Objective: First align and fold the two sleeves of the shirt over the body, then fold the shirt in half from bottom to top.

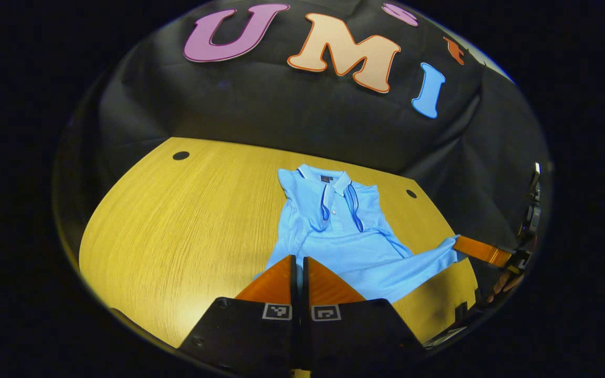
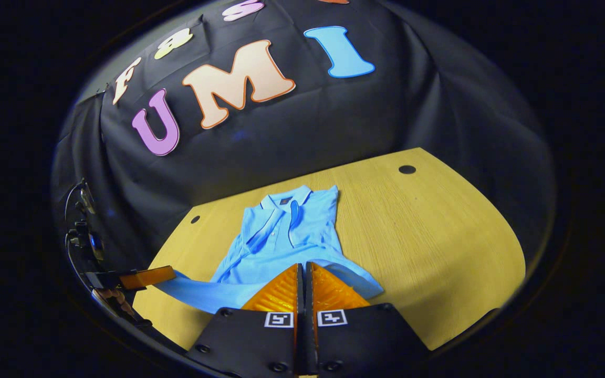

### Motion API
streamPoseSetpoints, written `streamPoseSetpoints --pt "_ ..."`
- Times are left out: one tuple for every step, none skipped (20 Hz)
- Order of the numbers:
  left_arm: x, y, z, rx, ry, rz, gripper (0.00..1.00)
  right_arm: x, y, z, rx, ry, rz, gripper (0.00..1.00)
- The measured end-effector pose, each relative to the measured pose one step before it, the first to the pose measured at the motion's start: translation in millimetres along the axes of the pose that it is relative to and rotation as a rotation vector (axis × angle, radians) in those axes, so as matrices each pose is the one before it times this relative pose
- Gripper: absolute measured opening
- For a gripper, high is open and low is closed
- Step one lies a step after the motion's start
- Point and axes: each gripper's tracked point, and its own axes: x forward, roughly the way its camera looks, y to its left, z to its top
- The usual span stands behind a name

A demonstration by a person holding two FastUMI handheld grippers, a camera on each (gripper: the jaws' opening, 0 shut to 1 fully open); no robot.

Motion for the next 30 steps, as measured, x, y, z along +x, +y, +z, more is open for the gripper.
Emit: streamPoseSetpoints --pt "8.71 1.02 11.36 0.00335 -0.00823 -0.00455 0.0 7.6 2.22 8.0 0.00148 -0.00864 -0.00062 0.02" --pt "8.08 1.43 10.64 -0.00061 -0.00944 -0.00742 0.0 7.83 1.7 8.68 0.00171 -0.01032 -0.0022 0.02" --pt "7.98 -1.07 10.0 -0.00221 -0.00782 -0.01064 0.0 8.49 1.19 7.85 -0.0015 -0.01004 -0.00189 0.02" --pt "7.92 1.55 9.4 0.00162 -0.00703 -0.00664 0.0 8.56 0.65 7.63 -0.00402 -0.0119 -0.00494 0.03" --pt "9.13 2.27 9.08 0.00579 -0.00719 -0.00361 0.0 9.19 1.15 7.19 -0.00206 -0.00907 -0.00335 0.02" --pt "9.42 2.72 9.04 0.00567 -0.00768 -0.00249 0.0 7.76 1.41 6.67 0.00031 -0.0079 -0.00353 0.02" --pt "8.32 2.12 9.09 0.00042 -0.00454 -0.00251 0.0 9.39 1.59 6.54 0.00099 -0.00778 -0.00225 0.02" --pt "7.5 2.53 9.26 -0.00281 -0.00749 -0.00668 0.0 9.85 1.02 6.53 0.00182 -0.00648 -0.00372 0.02" --pt "8.88 2.42 9.05 -0.00146 -0.0061 -0.00258 0.0 9.19 1.16 5.92 0.00176 -0.00832 -0.00367 0.03" --pt "10.42 2.92 7.99 0.0009 -0.00388 -0.00374 0.0 19.07 -2.06 8.49 0.00001 -0.01116 -0.00251 0.03" --pt "11.43 3.81 6.04 0.00288 -0.00205 0.0021 0.0 10.87 -0.74 7.68 0.00059 -0.01347 -0.00639 0.02" --pt "9.53 2.9 6.62 0.0016 -0.00131 -0.00087 0.0 9.61 -0.04 4.77 0.00549 -0.00263 -0.00571 0.02" --pt "9.94 1.24 6.41 0.00176 -0.00371 -0.00435 0.0 10.99 -1.36 4.7 0.00481 -0.00702 -0.00695 0.02" --pt "11.12 1.19 5.43 0.00239 -0.00002 -0.00424 0.0 10.05 -2.47 4.28 0.00243 -0.00558 -0.00812 0.02" --pt "11.26 0.87 4.72 0.00604 -0.00114 -0.00316 0.0 11.36 -2.74 1.86 0.00371 0.00302 -0.00981 0.02" --pt "11.73 0.36 2.6 0.00747 0.00386 -0.00735 0.0 9.26 -3.36 2.25 0.01015 0.00078 -0.00632 0.02" --pt "12.09 1.23 -1.09 0.01209 0.01744 -0.00223 0.0 10.37 -2.17 2.06 0.00752 0.0009 -0.01136 0.02" --pt "12.42 2.93 -1.35 0.01439 0.01741 0.00235 0.0 9.11 -2.61 2.1 0.00492 0.00336 -0.01023 0.02" --pt "11.03 1.67 -4.58 0.01576 0.0235 0.004 0.0 9.35 -3.44 -1.03 0.00342 0.00419 -0.00885 0.02" --pt "11.15 2.73 -1.73 0.0179 0.01305 0.00583 0.0 7.55 -3.48 -1.04 0.00073 0.00855 -0.01058 0.02" --pt "10.4 2.4 -5.88 0.01542 0.01932 0.01059 0.0 7.12 -2.92 -2.68 0.00302 0.00757 -0.00871 0.02" --pt "9.51 2.95 -5.88 0.00659 0.01548 0.01047 0.0 4.46 -2.03 -1.24 0.00665 0.00433 -0.00625 0.02" --pt "7.52 2.15 -5.69 -0.0074 0.01218 0.00947 0.0 4.49 -2.9 -4.69 0.00337 0.00993 -0.00956 0.02" --pt "7.24 2.61 -6.5 -0.0146 0.01339 0.01048 0.0 2.72 -3.96 -3.77 -0.00438 0.00892 -0.01291 0.02" --pt "3.39 2.43 -6.99 -0.01809 0.01311 0.00433 0.02 1.73 -3.36 -2.63 -0.01134 0.00231 -0.0125 0.02" --pt "-0.01 -0.03 -5.14 -0.021 0.00641 -0.00572 0.35 -0.44 0.06 -0.17 -0.01046 -0.00312 -0.00233 0.03" --pt "4.23 4.68 -4.25 -0.01193 0.0029 0.00845 0.67 3.43 3.4 1.4 -0.00934 -0.00454 0.00051 0.02" --pt "-6.59 3.43 4.07 -0.00234 -0.01447 0.01325 1.0 -7.42 2.58 1.07 -0.00341 -0.00259 0.00941 0.03" --pt "-5.39 1.68 1.54 0.00171 -0.02183 0.01271 0.94 -8.92 4.64 3.26 -0.0026 0.00026 0.00985 0.0" --pt "-13.14 -1.43 5.58 0.00316 -0.02242 0.00209 0.97 -4.99 3.1 2.37 -0.007 -0.00604 0.00557 0.05"
